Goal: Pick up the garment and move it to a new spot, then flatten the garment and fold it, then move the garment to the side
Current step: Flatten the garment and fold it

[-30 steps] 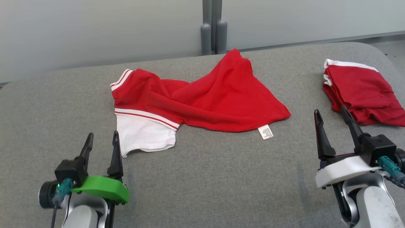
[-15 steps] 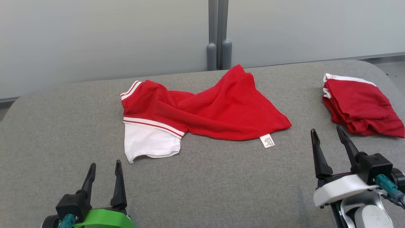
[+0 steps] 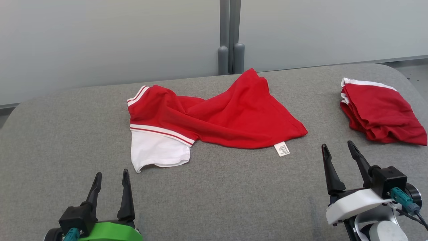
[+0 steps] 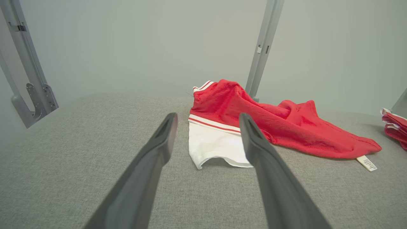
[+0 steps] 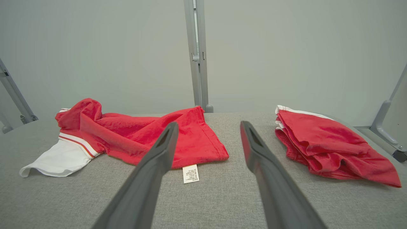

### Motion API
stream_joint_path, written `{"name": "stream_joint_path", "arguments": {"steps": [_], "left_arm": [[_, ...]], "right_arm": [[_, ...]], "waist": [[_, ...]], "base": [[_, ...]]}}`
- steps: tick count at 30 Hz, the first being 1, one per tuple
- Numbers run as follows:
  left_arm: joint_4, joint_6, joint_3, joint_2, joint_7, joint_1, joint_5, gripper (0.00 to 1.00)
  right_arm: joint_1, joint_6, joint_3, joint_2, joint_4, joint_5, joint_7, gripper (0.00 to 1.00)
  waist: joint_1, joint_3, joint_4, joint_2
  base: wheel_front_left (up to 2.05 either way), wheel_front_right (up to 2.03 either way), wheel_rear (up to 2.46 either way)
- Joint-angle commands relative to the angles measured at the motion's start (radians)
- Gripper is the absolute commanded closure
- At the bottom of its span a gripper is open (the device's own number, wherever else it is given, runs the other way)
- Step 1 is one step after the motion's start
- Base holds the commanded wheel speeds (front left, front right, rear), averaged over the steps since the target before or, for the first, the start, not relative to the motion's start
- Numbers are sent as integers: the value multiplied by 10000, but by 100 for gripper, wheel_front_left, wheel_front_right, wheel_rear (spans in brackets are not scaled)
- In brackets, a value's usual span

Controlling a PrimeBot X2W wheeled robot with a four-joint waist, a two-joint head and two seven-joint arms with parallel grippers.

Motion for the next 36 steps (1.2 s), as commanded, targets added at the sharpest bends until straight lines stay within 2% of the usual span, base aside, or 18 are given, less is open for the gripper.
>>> {"name": "stream_joint_path", "arguments": {"steps": [1, 19, 26, 36], "left_arm": [[-27, 33, -13, 69, 10, 31, -26, 0], [-157, 79, -188, 198, 255, -82, -94, 0], [184, -173, -364, 230, 968, -498, -388, 0], [1369, -492, -427, 230, 2267, -1507, -975, 0]], "right_arm": [[8, -10, 23, -11, 32, 47, -60, 0], [-161, -10, 119, -10, 143, 69, -111, 0], [-210, -10, 106, -12, 156, 72, -100, 0], [-373, -10, 121, -12, 190, 32, -108, 0]], "waist": [[0, 7, -3, 54], [0, 117, 36, 54], [0, 202, 82, 54], [0, 338, 61, 54]], "base": [[0, 0, 0], [0, 0, 0], [0, 0, 0], [0, 0, 0]]}}
